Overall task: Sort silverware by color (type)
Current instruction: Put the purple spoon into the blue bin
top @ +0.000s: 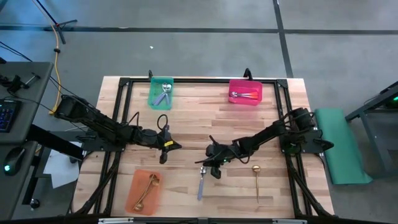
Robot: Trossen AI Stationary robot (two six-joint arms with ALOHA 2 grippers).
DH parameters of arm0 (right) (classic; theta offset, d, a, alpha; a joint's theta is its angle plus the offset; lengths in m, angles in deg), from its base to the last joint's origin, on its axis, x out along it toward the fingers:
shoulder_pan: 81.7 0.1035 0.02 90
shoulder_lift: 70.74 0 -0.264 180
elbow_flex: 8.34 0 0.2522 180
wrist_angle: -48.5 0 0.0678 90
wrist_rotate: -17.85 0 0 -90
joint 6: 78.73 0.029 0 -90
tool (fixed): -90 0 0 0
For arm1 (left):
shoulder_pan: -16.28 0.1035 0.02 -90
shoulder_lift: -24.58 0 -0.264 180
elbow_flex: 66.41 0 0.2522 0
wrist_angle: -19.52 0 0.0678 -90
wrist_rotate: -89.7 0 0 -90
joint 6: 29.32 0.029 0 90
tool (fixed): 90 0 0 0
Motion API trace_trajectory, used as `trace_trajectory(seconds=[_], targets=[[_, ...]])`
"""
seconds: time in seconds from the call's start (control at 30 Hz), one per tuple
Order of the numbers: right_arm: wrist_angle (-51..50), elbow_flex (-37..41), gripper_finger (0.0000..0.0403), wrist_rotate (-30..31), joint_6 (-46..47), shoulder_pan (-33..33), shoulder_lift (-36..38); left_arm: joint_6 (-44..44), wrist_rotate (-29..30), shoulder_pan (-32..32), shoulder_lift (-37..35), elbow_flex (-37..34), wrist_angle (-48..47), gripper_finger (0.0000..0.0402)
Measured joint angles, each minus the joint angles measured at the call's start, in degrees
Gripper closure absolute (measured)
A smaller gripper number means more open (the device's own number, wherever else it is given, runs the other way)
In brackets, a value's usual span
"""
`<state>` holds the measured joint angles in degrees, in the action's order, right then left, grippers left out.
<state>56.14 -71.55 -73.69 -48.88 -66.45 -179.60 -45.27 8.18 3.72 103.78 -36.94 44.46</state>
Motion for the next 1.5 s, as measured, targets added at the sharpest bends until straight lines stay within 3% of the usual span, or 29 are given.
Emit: trace_trajectory(seconds=[0.57,1.0,1.17,1.5], targets=[[-10.11,-0.01,0.0403,15.87,-16.08,-1.53,16.20,0.62,-0.04,0.00,-3.15,0.04,-7.02,0.0389],[-9.85,-0.02,0.0403,18.05,-23.44,-4.08,17.48,-1.95,-0.10,-2.76,-3.12,0.02,-5.83,0.0288],[-7.87,-0.02,0.0403,18.09,-24.97,-4.42,17.48,-1.94,3.15,-3.78,-3.10,0.02,-4.45,0.0250],[-2.93,-0.02,0.0403,18.12,-29.56,-4.39,17.46,-1.96,3.51,-3.78,-3.08,0.02,-3.05,0.0214]])
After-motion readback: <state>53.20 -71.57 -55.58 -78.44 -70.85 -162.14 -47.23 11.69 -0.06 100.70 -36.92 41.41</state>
